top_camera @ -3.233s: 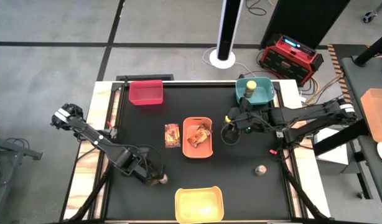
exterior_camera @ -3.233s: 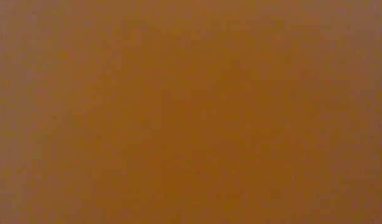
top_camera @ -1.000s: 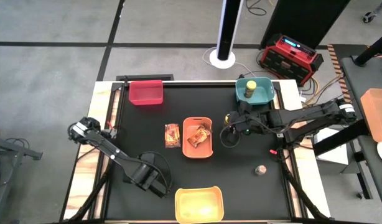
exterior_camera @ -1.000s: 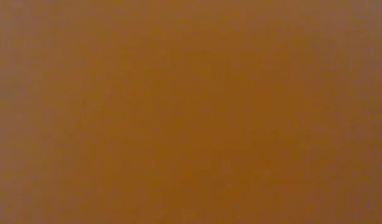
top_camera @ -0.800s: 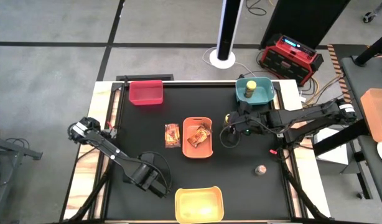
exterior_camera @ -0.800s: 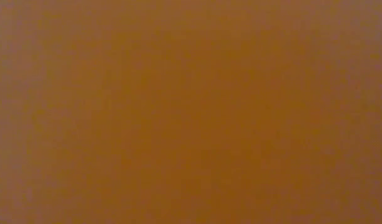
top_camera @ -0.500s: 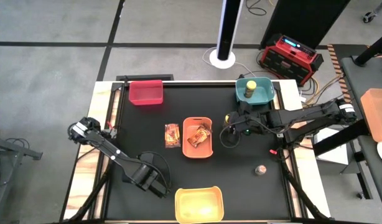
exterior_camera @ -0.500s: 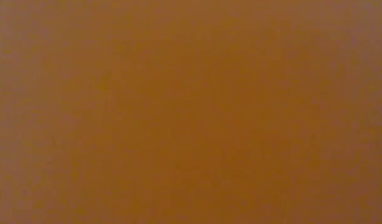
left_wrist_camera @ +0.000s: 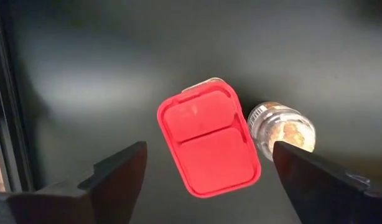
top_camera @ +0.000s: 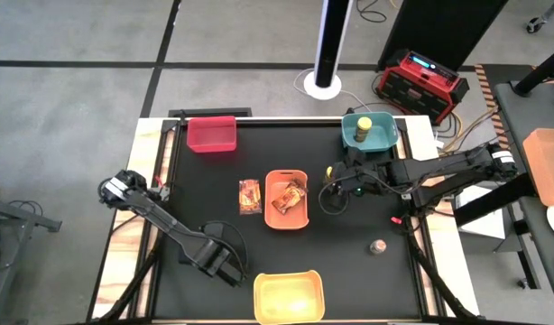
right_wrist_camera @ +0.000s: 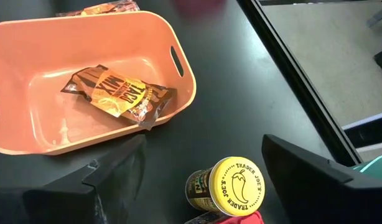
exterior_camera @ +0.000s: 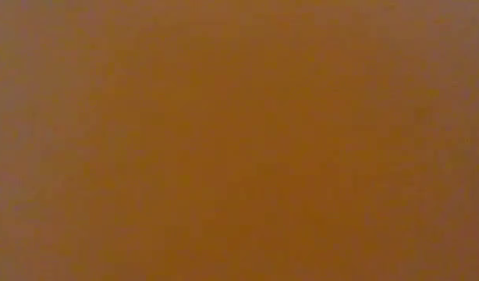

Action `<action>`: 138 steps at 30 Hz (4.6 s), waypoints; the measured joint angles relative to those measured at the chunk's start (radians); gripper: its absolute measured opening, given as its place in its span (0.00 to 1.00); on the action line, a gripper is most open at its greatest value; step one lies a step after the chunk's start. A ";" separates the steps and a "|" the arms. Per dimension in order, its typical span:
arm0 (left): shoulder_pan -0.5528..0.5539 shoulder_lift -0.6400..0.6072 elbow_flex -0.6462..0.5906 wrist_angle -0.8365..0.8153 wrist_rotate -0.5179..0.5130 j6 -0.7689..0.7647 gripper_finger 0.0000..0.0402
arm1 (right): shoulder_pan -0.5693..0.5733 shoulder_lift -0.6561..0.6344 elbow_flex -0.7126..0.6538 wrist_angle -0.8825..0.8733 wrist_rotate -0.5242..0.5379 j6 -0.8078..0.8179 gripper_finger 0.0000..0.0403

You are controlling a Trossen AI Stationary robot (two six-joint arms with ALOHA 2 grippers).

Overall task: Sort spices by type
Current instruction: Put the bottom red seasoning can into the yellow bin

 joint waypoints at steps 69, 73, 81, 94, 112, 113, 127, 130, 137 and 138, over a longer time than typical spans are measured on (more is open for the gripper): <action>0.012 -0.154 0.293 -0.244 -0.409 0.743 0.50 | 0.030 -0.123 0.097 -0.262 -0.005 0.107 0.74; 0.026 -0.095 0.444 -0.234 -0.473 0.963 0.50 | 0.077 -0.163 0.095 -0.439 -0.005 0.276 0.69; 0.033 0.101 0.699 -0.209 -0.389 1.401 0.50 | 0.231 -0.204 0.093 -0.597 -0.014 0.572 0.60; 0.057 0.386 0.910 -0.102 -0.172 1.790 0.50 | 0.390 -0.161 0.092 -0.580 -0.015 0.754 0.52; 0.095 0.453 0.903 0.057 -0.036 1.726 0.50 | 0.417 -0.155 0.092 -0.570 -0.016 0.772 0.48; 0.093 0.459 0.903 0.057 -0.036 1.703 0.50 | 0.417 -0.155 0.092 -0.569 -0.016 0.772 0.48; 0.073 0.498 0.901 0.046 -0.018 1.538 0.50 | 0.417 -0.154 0.092 -0.568 -0.016 0.779 0.49; 0.067 0.498 0.901 0.043 -0.019 1.527 0.50 | 0.417 -0.154 0.092 -0.568 -0.015 0.774 0.48; 0.047 0.508 0.887 0.051 -0.043 1.502 0.50 | 0.417 -0.154 0.092 -0.568 -0.015 0.772 0.47; 0.043 0.510 0.883 0.053 -0.044 1.501 0.50 | 0.417 -0.154 0.092 -0.568 -0.014 0.770 0.47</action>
